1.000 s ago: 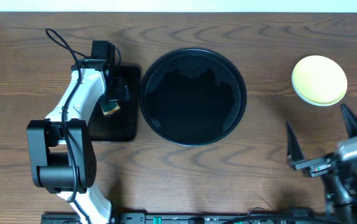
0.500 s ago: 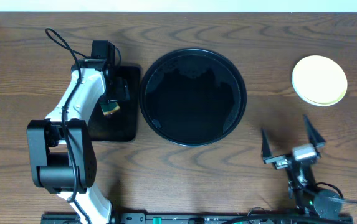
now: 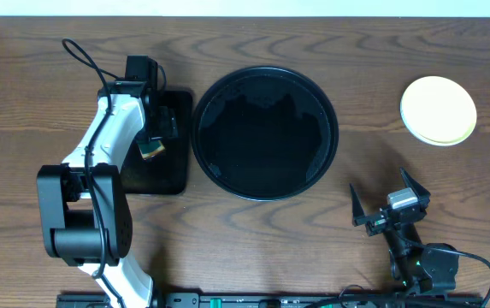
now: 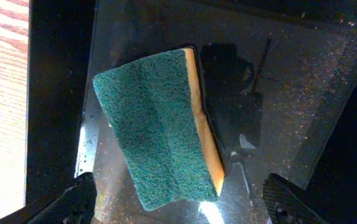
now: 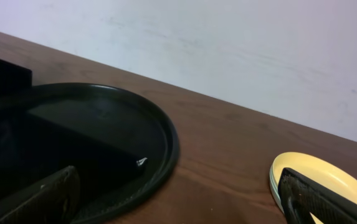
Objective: Clean dirty plates on tray and stack at the side
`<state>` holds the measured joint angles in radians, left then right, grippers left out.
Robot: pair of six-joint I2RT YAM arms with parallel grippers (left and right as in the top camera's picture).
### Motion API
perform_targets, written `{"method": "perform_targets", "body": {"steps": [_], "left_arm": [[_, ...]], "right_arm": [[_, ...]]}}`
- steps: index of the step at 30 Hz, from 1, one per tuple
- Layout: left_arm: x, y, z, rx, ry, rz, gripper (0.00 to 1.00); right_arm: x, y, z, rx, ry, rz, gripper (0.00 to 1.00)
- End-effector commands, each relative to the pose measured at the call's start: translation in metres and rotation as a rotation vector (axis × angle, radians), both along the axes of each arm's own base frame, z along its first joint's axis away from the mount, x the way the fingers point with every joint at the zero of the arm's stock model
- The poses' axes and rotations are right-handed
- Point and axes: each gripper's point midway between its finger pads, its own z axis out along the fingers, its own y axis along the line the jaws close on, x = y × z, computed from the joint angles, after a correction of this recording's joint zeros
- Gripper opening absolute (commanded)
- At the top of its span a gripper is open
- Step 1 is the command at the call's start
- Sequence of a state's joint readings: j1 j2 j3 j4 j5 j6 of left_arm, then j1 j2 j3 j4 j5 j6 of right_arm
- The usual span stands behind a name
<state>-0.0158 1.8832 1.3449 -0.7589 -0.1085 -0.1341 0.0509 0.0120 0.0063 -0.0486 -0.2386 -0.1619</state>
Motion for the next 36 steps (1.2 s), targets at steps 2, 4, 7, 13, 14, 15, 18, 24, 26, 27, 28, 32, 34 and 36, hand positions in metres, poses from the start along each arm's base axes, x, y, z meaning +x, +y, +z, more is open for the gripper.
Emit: {"method": "perform_targets", "body": {"steps": [2,4,7,13,14,15,18,24,26,27,28,32,34,36], "left_arm": [[-0.003,0.001,0.001,0.008,0.001,0.006,0.85],[-0.003,0.001,0.001,0.007,0.001,0.006,0.85],[-0.003,0.001,0.001,0.008,0.001,0.006,0.85],[-0.003,0.001,0.001,0.008,0.001,0.006,0.85],[-0.003,0.001,0.001,0.007,0.001,0.006,0.85],[-0.003,0.001,0.001,0.008,0.001,0.006,0.85],[-0.003,0.001,0.001,0.007,0.001,0.006,0.85],[-0.003,0.001,0.001,0.007,0.001,0.006,0.85],[-0.003,0.001,0.001,0.007,0.001,0.006,0.85],[-0.003,0.001,0.001,0.008,0.001,0.006,0.85],[-0.003,0.001,0.001,0.009,0.001,0.005,0.85],[-0.002,0.006,0.009,0.036,-0.015,-0.003,0.85],[0.001,0.002,0.025,0.035,-0.061,-0.011,0.86],[0.003,-0.004,0.052,0.032,-0.133,-0.026,0.85]], "right_arm": [[0.000,-0.002,0.000,0.014,0.004,-0.010,0.99],[0.000,-0.002,0.000,0.014,0.004,-0.010,0.99],[0.000,-0.002,0.000,0.014,0.004,-0.010,0.99],[0.000,-0.002,0.000,0.014,0.004,-0.010,0.99],[0.000,-0.002,0.000,0.014,0.004,-0.010,0.99],[0.000,-0.002,0.000,0.014,0.004,-0.010,0.99],[0.000,-0.002,0.000,0.014,0.004,-0.010,0.99],[0.000,-0.002,0.000,0.014,0.004,-0.010,0.99],[0.000,-0.002,0.000,0.014,0.004,-0.010,0.99],[0.000,-0.002,0.000,0.014,0.004,-0.010,0.99],[0.000,-0.002,0.000,0.014,0.004,-0.010,0.99],[0.000,-0.002,0.000,0.014,0.004,-0.010,0.99],[0.000,-0.002,0.000,0.014,0.004,-0.010,0.99],[0.000,-0.002,0.000,0.014,0.004,-0.010,0.99]]}}
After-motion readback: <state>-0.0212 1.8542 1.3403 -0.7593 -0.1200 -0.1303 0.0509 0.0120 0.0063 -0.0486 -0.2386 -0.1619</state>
